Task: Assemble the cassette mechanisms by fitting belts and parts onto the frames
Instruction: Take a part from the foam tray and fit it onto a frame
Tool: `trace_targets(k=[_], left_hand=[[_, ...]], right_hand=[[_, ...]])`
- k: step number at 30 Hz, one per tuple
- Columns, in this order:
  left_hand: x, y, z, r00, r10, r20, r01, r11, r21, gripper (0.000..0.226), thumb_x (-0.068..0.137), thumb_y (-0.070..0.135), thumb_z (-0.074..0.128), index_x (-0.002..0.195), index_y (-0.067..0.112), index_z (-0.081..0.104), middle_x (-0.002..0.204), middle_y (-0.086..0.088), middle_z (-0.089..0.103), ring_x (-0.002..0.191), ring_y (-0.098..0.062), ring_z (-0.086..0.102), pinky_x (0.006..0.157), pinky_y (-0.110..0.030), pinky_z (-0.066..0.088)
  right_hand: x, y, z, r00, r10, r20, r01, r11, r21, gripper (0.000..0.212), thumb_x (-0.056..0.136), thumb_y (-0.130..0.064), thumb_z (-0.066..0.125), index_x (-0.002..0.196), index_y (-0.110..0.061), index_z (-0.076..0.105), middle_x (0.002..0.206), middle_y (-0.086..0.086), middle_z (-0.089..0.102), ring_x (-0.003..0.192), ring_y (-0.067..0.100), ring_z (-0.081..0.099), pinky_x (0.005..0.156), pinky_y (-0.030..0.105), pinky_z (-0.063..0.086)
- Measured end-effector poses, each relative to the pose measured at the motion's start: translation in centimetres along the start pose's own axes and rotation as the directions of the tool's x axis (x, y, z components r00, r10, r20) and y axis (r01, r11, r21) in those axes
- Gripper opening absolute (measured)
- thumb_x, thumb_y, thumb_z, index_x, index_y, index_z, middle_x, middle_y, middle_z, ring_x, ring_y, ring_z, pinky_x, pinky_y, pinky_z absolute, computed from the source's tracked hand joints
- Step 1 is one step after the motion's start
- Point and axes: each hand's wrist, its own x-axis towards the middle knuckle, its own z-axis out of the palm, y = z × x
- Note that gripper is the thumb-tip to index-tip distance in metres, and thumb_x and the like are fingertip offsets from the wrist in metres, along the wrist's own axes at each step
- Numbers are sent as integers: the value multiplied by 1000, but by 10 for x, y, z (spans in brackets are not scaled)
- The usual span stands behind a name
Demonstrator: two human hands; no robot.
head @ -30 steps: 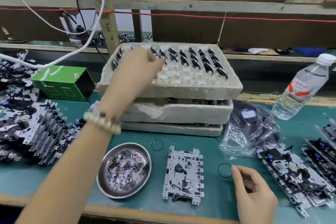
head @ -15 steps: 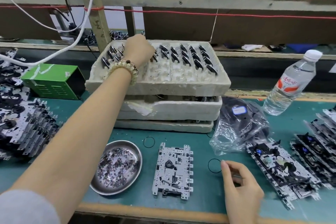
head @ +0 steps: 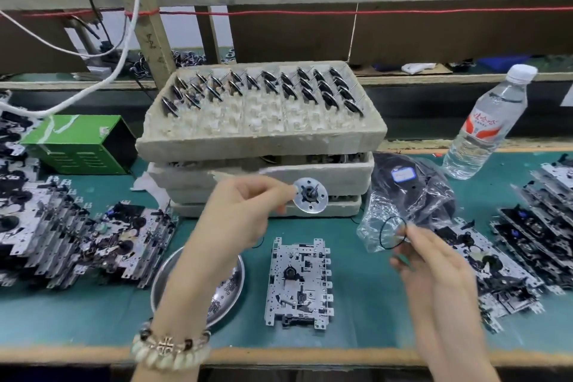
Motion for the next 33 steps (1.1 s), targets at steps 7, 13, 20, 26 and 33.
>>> trace_targets(k=[7,13,20,26,33], left_hand=[[-18,-29,10,995,-22,101,31,995,-90,33,89,17,71,57,22,69,43,10,47,32,-4,20,36,-12,17],[-22,-38,5,991,5,135,9,995,-102,25,75,33,72,65,9,69,49,7,47,33,-6,20,37,-12,18],[-26,-43,-5,966,22,257,17,989,-146,16,76,30,71,68,16,73,53,10,50,37,-6,18,38,-13,17],[-25,-58,-11,937,111,330,-50,981,-189,20,75,41,73,78,21,73,59,6,44,39,-5,18,38,-12,17],[-21,-81,-8,786,548,286,-611,760,220,9,99,28,56,92,24,61,82,16,55,58,-7,45,52,-20,36]], right_hand=[[-26,-20,40,961,-205,185,237,956,-174,24,72,-38,79,78,-16,73,82,-2,66,75,9,55,72,17,46],[-28,-8,51,905,-385,182,424,777,-465,12,79,-31,72,68,-27,69,82,-6,65,78,16,58,71,31,44],[-24,-9,49,862,-460,213,486,630,-606,17,80,-22,76,67,-29,68,81,-11,64,75,15,55,67,22,40],[-9,-18,43,950,-51,307,215,820,-530,15,80,-35,78,73,-23,73,68,-12,63,63,2,51,61,13,39],[34,-15,26,509,509,695,-352,859,-371,21,80,-34,76,86,-13,73,100,6,62,75,13,53,61,23,41]])
